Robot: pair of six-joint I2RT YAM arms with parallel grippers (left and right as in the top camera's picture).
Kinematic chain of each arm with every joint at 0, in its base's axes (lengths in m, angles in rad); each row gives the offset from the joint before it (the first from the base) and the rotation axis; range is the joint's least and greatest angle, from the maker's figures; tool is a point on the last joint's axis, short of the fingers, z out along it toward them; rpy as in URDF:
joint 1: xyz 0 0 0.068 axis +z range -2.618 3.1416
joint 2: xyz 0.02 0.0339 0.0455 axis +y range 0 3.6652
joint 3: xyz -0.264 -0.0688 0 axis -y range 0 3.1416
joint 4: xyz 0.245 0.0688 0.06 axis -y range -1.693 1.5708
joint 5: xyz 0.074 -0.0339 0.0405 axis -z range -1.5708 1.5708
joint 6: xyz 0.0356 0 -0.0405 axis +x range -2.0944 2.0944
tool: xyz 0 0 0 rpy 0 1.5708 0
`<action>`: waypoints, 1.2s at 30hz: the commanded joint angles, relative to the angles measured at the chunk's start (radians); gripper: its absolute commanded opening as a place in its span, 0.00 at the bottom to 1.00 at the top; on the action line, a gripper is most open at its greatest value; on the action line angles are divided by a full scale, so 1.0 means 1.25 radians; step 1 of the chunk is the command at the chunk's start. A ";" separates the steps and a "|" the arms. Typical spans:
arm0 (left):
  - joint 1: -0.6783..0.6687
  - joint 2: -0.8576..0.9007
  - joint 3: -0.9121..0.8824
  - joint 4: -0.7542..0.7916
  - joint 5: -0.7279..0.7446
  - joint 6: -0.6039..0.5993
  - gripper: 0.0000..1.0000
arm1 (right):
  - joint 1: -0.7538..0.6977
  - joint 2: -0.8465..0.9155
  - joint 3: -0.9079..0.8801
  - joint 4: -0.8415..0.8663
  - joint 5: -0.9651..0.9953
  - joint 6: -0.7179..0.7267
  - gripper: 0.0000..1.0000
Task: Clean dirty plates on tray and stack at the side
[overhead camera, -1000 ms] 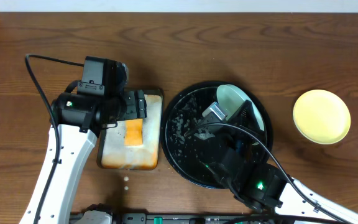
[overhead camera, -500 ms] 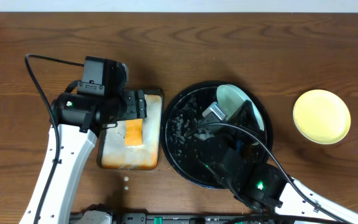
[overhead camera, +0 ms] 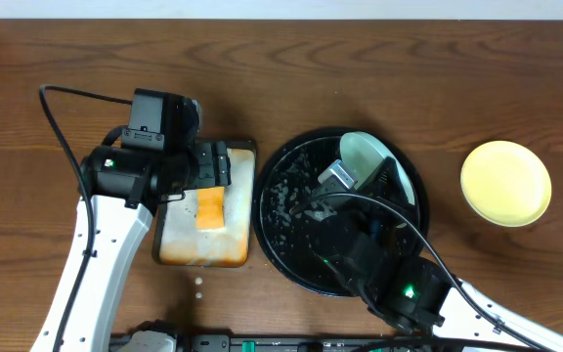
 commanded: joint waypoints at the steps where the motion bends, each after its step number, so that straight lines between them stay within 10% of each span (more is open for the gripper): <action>1: 0.001 -0.001 0.000 -0.002 0.004 0.011 0.84 | 0.007 -0.008 0.010 0.004 0.023 -0.006 0.01; 36: 0.000 -0.001 0.000 -0.002 0.004 0.011 0.84 | 0.007 -0.008 0.010 0.022 0.023 -0.006 0.01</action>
